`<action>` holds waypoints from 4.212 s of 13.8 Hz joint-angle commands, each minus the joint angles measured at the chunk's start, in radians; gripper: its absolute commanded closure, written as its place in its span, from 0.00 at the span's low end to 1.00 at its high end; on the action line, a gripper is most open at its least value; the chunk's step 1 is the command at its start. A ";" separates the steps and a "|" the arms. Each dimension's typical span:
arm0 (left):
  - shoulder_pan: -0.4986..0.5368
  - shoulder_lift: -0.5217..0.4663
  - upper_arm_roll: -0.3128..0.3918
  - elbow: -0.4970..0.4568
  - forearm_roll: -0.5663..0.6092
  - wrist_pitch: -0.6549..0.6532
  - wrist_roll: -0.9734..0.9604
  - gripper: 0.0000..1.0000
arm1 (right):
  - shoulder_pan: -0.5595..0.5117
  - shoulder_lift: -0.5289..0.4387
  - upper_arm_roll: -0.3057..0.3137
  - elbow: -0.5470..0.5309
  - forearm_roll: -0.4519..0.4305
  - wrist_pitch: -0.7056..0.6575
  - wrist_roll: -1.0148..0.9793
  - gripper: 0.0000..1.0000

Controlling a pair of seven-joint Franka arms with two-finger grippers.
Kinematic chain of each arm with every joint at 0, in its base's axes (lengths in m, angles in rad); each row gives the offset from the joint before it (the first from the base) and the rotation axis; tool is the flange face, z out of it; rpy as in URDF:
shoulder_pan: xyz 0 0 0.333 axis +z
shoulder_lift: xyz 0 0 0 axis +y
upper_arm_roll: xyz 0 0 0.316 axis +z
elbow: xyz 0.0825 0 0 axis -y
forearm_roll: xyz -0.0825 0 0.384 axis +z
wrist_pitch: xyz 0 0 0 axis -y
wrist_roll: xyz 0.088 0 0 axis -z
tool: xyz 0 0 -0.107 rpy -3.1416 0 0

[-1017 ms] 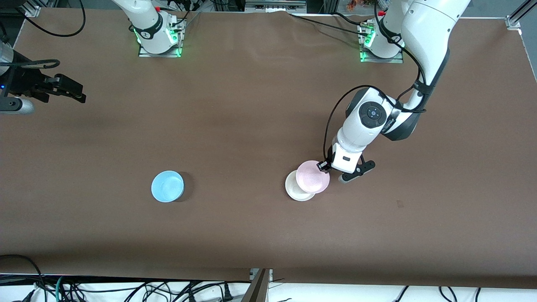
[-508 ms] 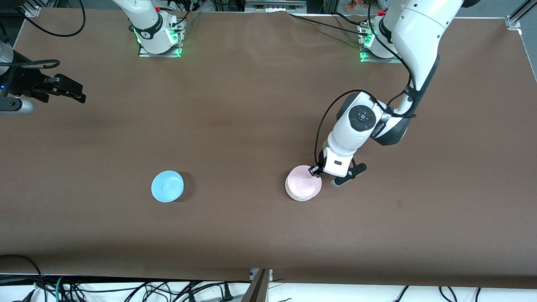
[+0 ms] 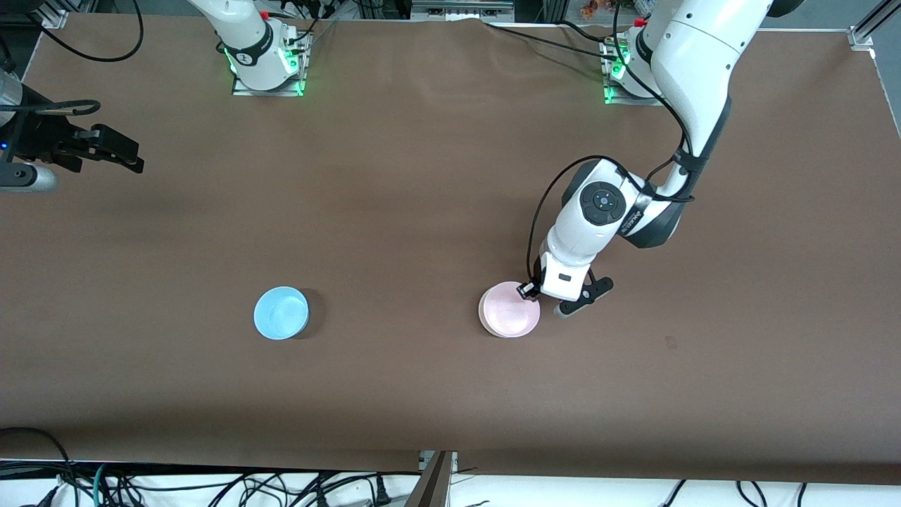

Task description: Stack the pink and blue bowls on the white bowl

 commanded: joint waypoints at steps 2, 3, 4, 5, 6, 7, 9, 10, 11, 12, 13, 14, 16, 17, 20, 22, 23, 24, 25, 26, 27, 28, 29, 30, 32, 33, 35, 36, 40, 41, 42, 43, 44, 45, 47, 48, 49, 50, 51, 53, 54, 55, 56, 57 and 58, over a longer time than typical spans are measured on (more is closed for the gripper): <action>-0.018 0.027 0.016 0.027 0.029 0.027 -0.027 1.00 | -0.002 -0.023 0.000 -0.022 -0.012 0.008 -0.003 0.00; -0.018 0.028 0.017 0.027 0.029 0.028 -0.027 1.00 | -0.002 -0.023 0.000 -0.022 -0.012 0.007 -0.003 0.00; -0.018 0.030 0.016 0.027 0.029 0.028 -0.028 1.00 | -0.002 -0.023 0.000 -0.022 -0.012 0.009 -0.003 0.00; -0.019 0.033 0.016 0.027 0.028 0.028 -0.028 1.00 | -0.002 -0.023 0.000 -0.022 -0.012 0.008 -0.003 0.00; -0.019 0.034 0.017 0.027 0.028 0.028 -0.028 1.00 | -0.002 -0.023 0.000 -0.022 -0.012 0.009 -0.003 0.00; -0.019 0.034 0.017 0.027 0.029 0.030 -0.028 1.00 | -0.002 -0.023 0.000 -0.022 -0.012 0.009 -0.003 0.00; -0.019 0.036 0.016 0.028 0.028 0.031 -0.028 1.00 | -0.002 -0.023 0.000 -0.022 -0.012 0.009 -0.003 0.00; -0.019 0.036 0.016 0.028 0.028 0.030 -0.028 1.00 | -0.002 -0.023 0.000 -0.022 -0.012 0.009 -0.003 0.00; -0.019 0.039 0.016 0.028 0.028 0.031 -0.028 1.00 | -0.002 -0.023 0.000 -0.022 -0.012 0.009 -0.003 0.00; -0.021 0.044 0.016 0.037 0.028 0.031 -0.028 1.00 | -0.002 -0.023 0.000 -0.022 -0.012 0.009 -0.003 0.00; -0.021 0.054 0.016 0.059 0.028 0.030 -0.030 1.00 | -0.002 -0.023 0.000 -0.022 -0.012 0.009 -0.003 0.00; -0.021 0.063 0.016 0.071 0.028 0.030 -0.042 0.99 | -0.002 -0.023 0.000 -0.022 -0.012 0.009 -0.003 0.00; -0.027 0.068 0.016 0.076 0.028 0.030 -0.048 0.90 | -0.002 -0.023 0.000 -0.022 -0.012 0.008 -0.003 0.00; -0.026 0.068 0.016 0.076 0.029 0.030 -0.048 0.87 | -0.002 -0.023 0.000 -0.022 -0.012 0.007 -0.003 0.00; -0.026 0.068 0.020 0.076 0.031 0.030 -0.047 0.81 | -0.002 -0.023 0.000 -0.022 -0.012 0.009 -0.003 0.00; -0.026 0.068 0.022 0.076 0.029 0.028 -0.047 0.88 | -0.002 -0.023 0.000 -0.022 -0.012 0.008 -0.003 0.00; -0.023 0.065 0.023 0.076 0.029 0.028 -0.045 0.98 | -0.002 -0.023 0.000 -0.022 -0.012 0.009 -0.003 0.00; -0.023 0.065 0.025 0.076 0.029 0.028 -0.045 1.00 | -0.002 -0.023 0.000 -0.022 -0.012 0.008 -0.003 0.00; -0.024 0.070 0.027 0.076 0.031 0.028 -0.044 1.00 | -0.002 -0.023 0.000 -0.022 -0.012 0.009 -0.003 0.00; -0.029 0.073 0.034 0.076 0.037 0.028 -0.044 1.00 | -0.002 -0.022 0.000 -0.021 -0.012 0.009 -0.003 0.00; -0.027 0.079 0.034 0.076 0.052 0.030 -0.047 1.00 | -0.004 -0.019 0.000 -0.013 -0.011 0.009 -0.003 0.00; -0.029 0.080 0.034 0.076 0.058 0.030 -0.048 1.00 | -0.005 -0.017 0.000 -0.013 -0.011 0.011 -0.003 0.00; -0.029 0.086 0.034 0.076 0.058 0.030 -0.048 1.00 | -0.007 -0.015 -0.001 -0.012 -0.009 0.014 -0.003 0.00; -0.029 0.090 0.034 0.076 0.058 0.030 -0.048 1.00 | -0.010 -0.015 -0.001 -0.012 -0.009 0.015 -0.003 0.00; -0.027 0.096 0.034 0.077 0.058 0.030 -0.048 0.80 | -0.010 -0.014 -0.001 -0.012 -0.011 0.020 -0.003 0.00; -0.027 0.097 0.036 0.079 0.058 0.030 -0.047 0.72 | -0.010 -0.014 -0.001 -0.012 -0.011 0.020 -0.003 0.00; -0.023 0.091 0.036 0.094 0.058 0.028 -0.042 0.53 | -0.010 -0.014 -0.001 -0.012 -0.011 0.018 -0.003 0.00; -0.020 0.091 0.034 0.126 0.060 0.012 -0.044 0.47 | -0.010 -0.014 -0.001 -0.012 -0.011 0.015 -0.003 0.00; -0.009 0.074 0.036 0.262 0.060 -0.181 -0.038 0.56 | -0.010 -0.014 0.000 -0.012 -0.012 0.017 0.010 0.00; 0.008 0.071 0.034 0.304 0.063 -0.241 -0.035 0.59 | -0.010 -0.014 0.000 -0.012 -0.012 0.018 0.010 0.00; 0.032 0.065 0.031 0.335 0.061 -0.281 -0.006 0.61 | -0.010 -0.014 0.000 -0.012 -0.011 0.020 0.012 0.00; 0.055 0.051 0.028 0.344 0.048 -0.301 0.052 0.64 | -0.010 -0.012 0.000 -0.012 -0.009 0.020 0.012 0.00; 0.088 0.036 0.022 0.343 0.045 -0.317 0.112 0.66 | -0.010 -0.012 -0.001 -0.012 -0.009 0.020 0.012 0.00; 0.126 0.030 0.011 0.344 0.029 -0.341 0.181 0.67 | -0.010 -0.009 0.000 -0.010 -0.009 0.021 0.012 0.00; 0.207 0.002 0.010 0.344 -0.047 -0.390 0.359 0.70 | -0.010 -0.006 -0.001 -0.010 -0.009 0.024 0.012 0.00; 0.258 -0.015 0.010 0.343 -0.096 -0.422 0.467 0.71 | -0.010 -0.006 -0.001 -0.010 -0.009 0.024 0.012 0.00; 0.308 -0.031 0.010 0.343 -0.135 -0.459 0.570 0.71 | -0.010 -0.006 -0.001 -0.010 -0.008 0.024 0.012 0.00; 0.360 -0.047 0.010 0.343 -0.164 -0.494 0.670 0.71 | -0.010 -0.006 -0.001 -0.010 -0.008 0.026 0.007 0.00; 0.411 -0.062 0.008 0.343 -0.191 -0.534 0.761 0.71 | -0.011 -0.005 -0.001 -0.010 -0.006 0.027 -0.002 0.00; 0.494 -0.096 0.010 0.339 -0.204 -0.614 0.908 0.71 | -0.011 0.015 -0.001 -0.010 -0.005 0.047 -0.005 0.00; 0.538 -0.101 0.007 0.339 -0.206 -0.634 0.983 0.71 | -0.011 0.015 -0.001 -0.006 -0.002 0.050 0.000 0.00; 0.575 -0.113 0.008 0.338 -0.206 -0.645 1.052 0.71 | -0.011 0.018 -0.001 -0.001 0.000 0.050 0.013 0.00; 0.614 -0.113 0.008 0.335 -0.206 -0.647 1.114 0.71 | -0.011 0.020 -0.001 -0.001 0.000 0.041 0.015 0.00; 0.644 -0.117 0.008 0.332 -0.206 -0.647 1.163 0.71 | -0.010 0.024 -0.001 -0.002 0.001 0.040 0.015 0.00; 0.672 -0.121 0.010 0.329 -0.206 -0.647 1.215 0.71 | -0.010 0.056 0.000 -0.007 -0.005 0.050 0.003 0.00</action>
